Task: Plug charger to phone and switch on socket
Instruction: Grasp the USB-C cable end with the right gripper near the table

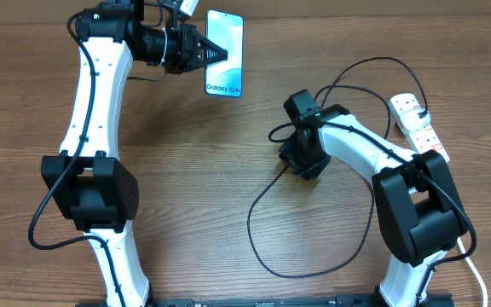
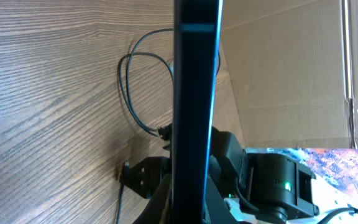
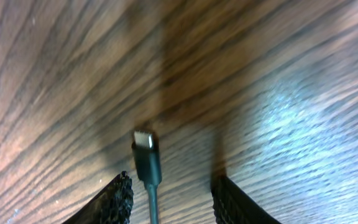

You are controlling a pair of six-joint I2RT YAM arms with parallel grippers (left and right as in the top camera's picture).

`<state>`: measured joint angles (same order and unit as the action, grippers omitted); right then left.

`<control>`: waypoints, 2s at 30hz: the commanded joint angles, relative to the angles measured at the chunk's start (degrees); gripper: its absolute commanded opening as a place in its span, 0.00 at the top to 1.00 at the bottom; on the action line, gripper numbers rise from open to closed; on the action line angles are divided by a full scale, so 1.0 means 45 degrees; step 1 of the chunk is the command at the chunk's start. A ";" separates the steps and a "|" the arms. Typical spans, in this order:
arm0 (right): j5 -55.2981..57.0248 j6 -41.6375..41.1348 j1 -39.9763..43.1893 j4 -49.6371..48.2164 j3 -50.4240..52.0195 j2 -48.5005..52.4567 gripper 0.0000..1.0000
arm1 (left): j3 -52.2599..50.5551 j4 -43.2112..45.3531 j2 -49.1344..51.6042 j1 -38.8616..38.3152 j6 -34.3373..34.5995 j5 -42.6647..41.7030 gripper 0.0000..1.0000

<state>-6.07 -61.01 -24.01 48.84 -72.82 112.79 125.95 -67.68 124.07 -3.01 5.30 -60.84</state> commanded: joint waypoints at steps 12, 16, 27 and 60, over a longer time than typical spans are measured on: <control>0.0967 -0.0073 -0.0447 -0.0267 0.0146 0.0539 0.62 | 0.0282 0.0049 -0.0355 -0.0005 -0.0471 -0.0350 0.96; 0.1127 -0.0102 -0.0680 -0.0277 0.0146 0.0612 0.62 | 0.0282 0.0049 -0.0355 -0.0005 -0.0466 -0.0350 0.96; 0.1103 -0.0019 -0.0753 0.0165 -0.0155 0.0714 0.62 | 0.0282 -0.0044 -0.0355 0.0000 -0.0471 -0.0350 0.96; 0.0549 0.0228 -0.0947 -0.0034 -0.0432 0.1433 0.86 | 0.0282 -0.0287 -0.0355 0.0000 -0.0413 -0.0350 0.96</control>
<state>-2.39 -60.01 -28.12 48.99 -76.03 115.35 125.95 -69.04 124.07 -3.01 5.32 -60.75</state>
